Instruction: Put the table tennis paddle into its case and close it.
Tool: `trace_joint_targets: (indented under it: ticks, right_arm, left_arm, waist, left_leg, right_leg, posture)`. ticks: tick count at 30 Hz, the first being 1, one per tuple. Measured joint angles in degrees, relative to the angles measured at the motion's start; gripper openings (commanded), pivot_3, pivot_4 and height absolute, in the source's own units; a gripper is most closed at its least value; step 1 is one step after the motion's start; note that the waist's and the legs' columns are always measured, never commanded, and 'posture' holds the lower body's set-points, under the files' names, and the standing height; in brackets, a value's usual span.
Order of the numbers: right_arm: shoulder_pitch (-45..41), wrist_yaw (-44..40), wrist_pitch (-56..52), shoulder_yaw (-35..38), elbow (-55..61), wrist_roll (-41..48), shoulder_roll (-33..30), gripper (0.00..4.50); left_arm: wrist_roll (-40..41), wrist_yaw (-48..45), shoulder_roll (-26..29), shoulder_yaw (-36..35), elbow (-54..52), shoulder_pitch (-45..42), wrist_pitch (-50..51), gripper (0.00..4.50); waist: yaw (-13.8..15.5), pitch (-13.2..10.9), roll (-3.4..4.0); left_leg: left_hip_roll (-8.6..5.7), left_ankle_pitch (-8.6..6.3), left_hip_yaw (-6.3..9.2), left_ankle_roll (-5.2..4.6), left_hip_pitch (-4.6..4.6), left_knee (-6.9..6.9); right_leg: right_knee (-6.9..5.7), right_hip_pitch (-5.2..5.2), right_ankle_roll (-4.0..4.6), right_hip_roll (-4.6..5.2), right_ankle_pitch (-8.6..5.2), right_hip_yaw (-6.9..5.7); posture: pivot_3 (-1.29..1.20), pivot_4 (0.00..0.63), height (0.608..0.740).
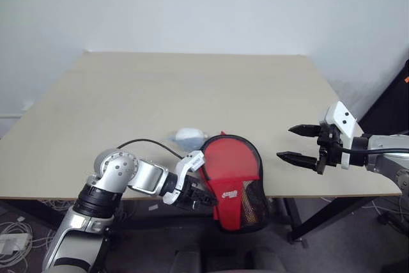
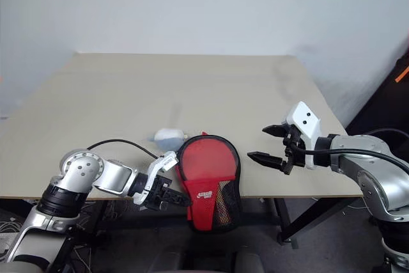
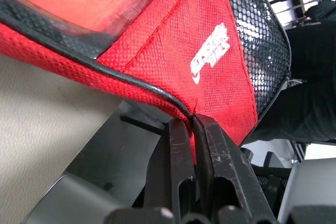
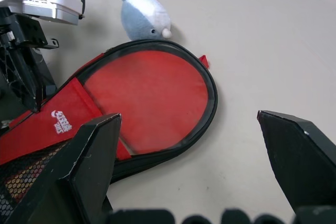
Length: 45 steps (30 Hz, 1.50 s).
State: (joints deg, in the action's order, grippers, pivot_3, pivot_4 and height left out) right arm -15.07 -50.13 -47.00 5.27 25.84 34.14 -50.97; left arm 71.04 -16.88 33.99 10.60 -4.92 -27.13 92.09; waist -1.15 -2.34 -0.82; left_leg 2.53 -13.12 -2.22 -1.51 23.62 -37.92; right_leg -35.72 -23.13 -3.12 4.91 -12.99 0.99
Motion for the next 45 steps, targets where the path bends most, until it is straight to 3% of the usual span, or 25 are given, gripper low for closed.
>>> trace_joint_targets:
  ticks: [9,14,19,24,29,32,35,41,45]
  right_arm:
    - [-0.4,-0.1,0.1,-1.4,-0.1,0.0,0.0,4.50]
    - [-0.7,-0.5,0.6,-1.5,-0.3,-0.2,0.0,4.50]
    - [-1.2,-1.1,1.5,-2.0,-1.3,-0.7,0.1,4.50]
    - [-3.3,-0.8,2.4,-2.9,-2.7,-1.2,2.0,4.50]
    - [-6.2,1.5,2.2,-5.7,-3.2,-1.4,6.6,4.50]
    - [-9.5,5.2,0.4,-7.4,-5.0,-1.8,11.5,3.52]
    - [-13.3,10.4,-1.2,-11.0,-8.1,-3.4,19.8,2.42]
    - [-14.4,17.8,-2.1,-15.0,-13.9,-6.4,29.8,0.19]
    - [-14.7,21.6,-1.4,-16.3,-16.8,-9.7,34.2,0.04]
  left_arm:
    - [-6.0,-4.9,0.7,0.0,-1.4,1.4,-0.9,0.02]
    - [-7.3,-10.3,4.1,-1.6,-3.8,1.4,-2.4,1.17]
    - [-4.8,-15.9,9.7,-8.2,-8.6,1.0,-1.9,2.89]
    - [-2.7,-19.8,11.5,-12.6,-10.6,0.9,-1.8,4.48]
    - [-10.0,-28.1,14.4,-12.5,-9.7,-0.2,-15.3,4.48]
    - [-17.7,-32.4,14.2,-10.9,-3.2,-2.4,-25.9,4.50]
    - [-29.1,-34.4,11.1,-9.8,12.0,-8.2,-43.0,4.50]
    - [-40.9,-37.4,6.5,-9.7,28.0,-10.1,-62.3,4.50]
    - [-44.3,-39.1,3.3,-9.7,32.9,-9.4,-67.8,4.50]
  waist:
    - [0.0,0.0,0.00]
    - [0.0,0.0,-0.02]
    - [0.0,-0.1,-0.03]
    - [0.0,-0.1,-0.04]
    - [0.0,-0.1,-0.04]
    - [0.0,-0.1,-0.03]
    - [-0.1,-0.1,-0.03]
    - [0.1,-0.1,-0.02]
    - [0.0,0.0,-0.04]
  left_leg:
    - [0.01,0.00,-0.02,0.01,0.00,0.01]
    - [0.02,-0.05,-0.04,0.09,0.03,0.01]
    - [0.04,-0.09,-0.06,0.15,0.05,0.01]
    - [0.04,-0.04,-0.06,0.07,0.05,0.00]
    - [0.04,-0.09,-0.10,0.19,0.05,0.01]
    - [0.04,-0.06,-0.11,0.18,0.04,0.01]
    - [0.07,0.11,-0.10,0.06,0.10,0.06]
    - [0.07,0.08,-0.07,0.01,0.71,0.01]
    - [0.06,0.12,-0.05,-0.05,0.95,-0.12]
  right_leg:
    - [-0.02,-0.05,0.00,0.00,0.00,0.01]
    - [-0.01,-0.09,0.01,0.01,0.00,0.01]
    - [-0.03,-0.14,0.01,0.01,0.01,0.01]
    - [-0.03,-0.12,0.01,0.01,0.01,0.01]
    - [-0.04,-0.14,0.03,0.00,0.02,0.02]
    - [-0.06,-0.14,0.07,-0.01,0.05,0.01]
    - [-0.09,-0.13,0.14,-0.08,0.11,-0.01]
    - [-0.05,-0.54,0.19,-0.07,0.34,-0.07]
    - [-0.12,-0.70,0.18,-0.07,0.38,-0.09]
  posture:
    - [0.00,0.000,0.740]
    - [0.00,0.000,0.740]
    - [0.00,0.000,0.740]
    - [0.00,0.000,0.740]
    - [0.00,0.000,0.740]
    - [0.00,0.000,0.740]
    - [0.00,0.000,0.740]
    - [0.00,0.000,0.740]
    - [0.00,0.000,0.740]
